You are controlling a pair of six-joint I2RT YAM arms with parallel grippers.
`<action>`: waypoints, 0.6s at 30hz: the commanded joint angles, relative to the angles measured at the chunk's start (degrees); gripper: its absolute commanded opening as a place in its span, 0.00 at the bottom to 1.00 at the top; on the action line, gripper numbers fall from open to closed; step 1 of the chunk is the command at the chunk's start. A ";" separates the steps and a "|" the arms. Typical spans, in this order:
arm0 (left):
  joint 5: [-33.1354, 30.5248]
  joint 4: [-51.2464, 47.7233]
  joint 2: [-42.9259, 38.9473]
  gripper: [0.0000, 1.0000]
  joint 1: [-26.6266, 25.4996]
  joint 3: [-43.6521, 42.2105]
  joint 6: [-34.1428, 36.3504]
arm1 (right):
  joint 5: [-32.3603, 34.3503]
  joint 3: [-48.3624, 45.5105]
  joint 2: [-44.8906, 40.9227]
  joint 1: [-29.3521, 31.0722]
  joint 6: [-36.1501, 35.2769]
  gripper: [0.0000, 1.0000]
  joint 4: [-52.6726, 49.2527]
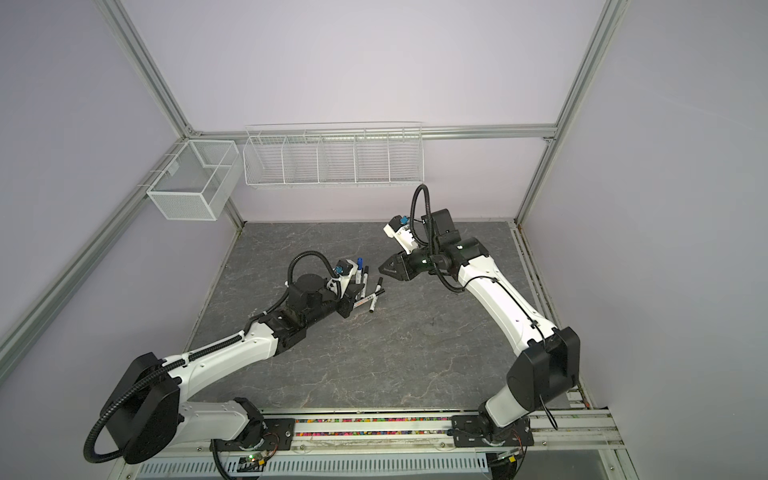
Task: Insert the pens into the pen caps
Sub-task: 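Press the blue cap down over the marker with the right gripper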
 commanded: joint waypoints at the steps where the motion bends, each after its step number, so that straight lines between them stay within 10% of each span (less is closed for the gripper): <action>1: -0.31 0.73 1.19 0.00 -1.23 0.67 1.07 | -1.04 -2.33 -1.95 0.40 8.57 0.36 14.09; 18: -0.85 3.18 3.04 0.00 -3.66 1.09 -0.96 | 1.14 -0.55 5.06 6.76 9.25 0.33 11.15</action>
